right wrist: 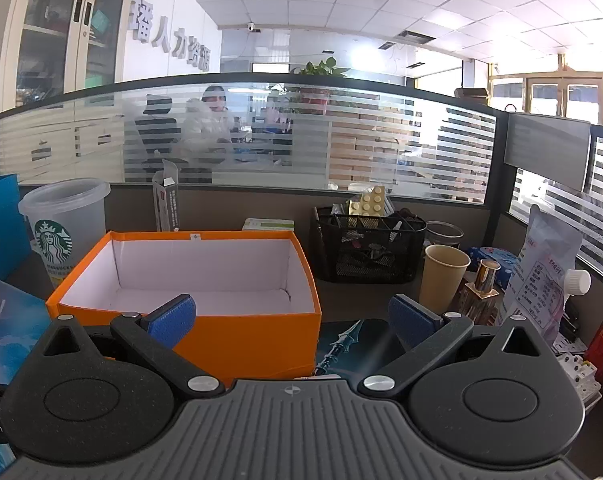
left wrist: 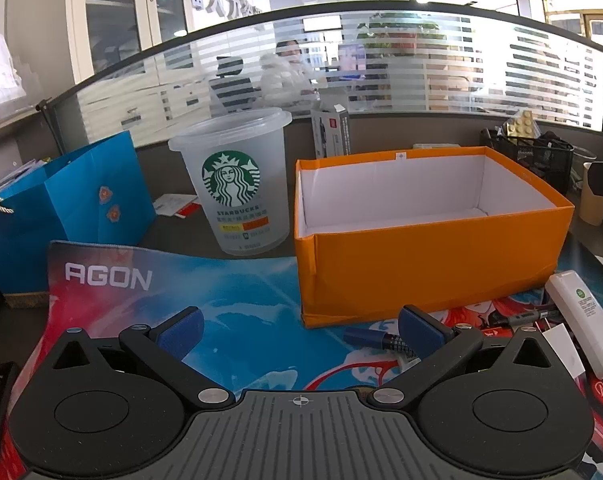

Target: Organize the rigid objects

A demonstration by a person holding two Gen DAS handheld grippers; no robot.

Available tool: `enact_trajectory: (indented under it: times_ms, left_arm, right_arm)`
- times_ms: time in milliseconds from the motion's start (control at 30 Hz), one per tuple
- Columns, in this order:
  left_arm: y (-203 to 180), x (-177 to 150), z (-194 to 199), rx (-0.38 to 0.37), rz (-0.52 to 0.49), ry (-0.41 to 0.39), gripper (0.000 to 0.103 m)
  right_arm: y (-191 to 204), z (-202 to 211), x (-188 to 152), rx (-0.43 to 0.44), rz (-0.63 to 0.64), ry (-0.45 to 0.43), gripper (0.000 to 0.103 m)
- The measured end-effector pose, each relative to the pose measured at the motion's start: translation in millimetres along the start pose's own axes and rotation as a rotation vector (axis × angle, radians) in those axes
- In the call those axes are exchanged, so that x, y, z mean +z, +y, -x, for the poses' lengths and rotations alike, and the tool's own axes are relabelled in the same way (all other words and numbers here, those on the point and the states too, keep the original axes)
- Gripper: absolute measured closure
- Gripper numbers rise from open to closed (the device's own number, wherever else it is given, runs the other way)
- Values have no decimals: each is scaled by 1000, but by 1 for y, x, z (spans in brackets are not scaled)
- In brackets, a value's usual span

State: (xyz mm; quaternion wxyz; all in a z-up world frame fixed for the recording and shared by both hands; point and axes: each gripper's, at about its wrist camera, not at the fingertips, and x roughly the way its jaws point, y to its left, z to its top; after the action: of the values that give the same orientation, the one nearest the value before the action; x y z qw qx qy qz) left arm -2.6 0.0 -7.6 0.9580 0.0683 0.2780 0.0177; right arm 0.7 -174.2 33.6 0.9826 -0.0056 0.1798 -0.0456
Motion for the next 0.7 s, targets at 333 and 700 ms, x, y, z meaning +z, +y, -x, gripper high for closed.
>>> enact_trajectory:
  times_ms: [333, 700]
  left_arm:
    - [-1, 1, 0, 1, -4, 0, 0]
    - [-2, 0, 1, -4, -6, -1, 0]
  right_arm:
    - [2, 0, -1, 3, 8, 4, 0]
    - [4, -1, -2, 2, 14, 13, 0]
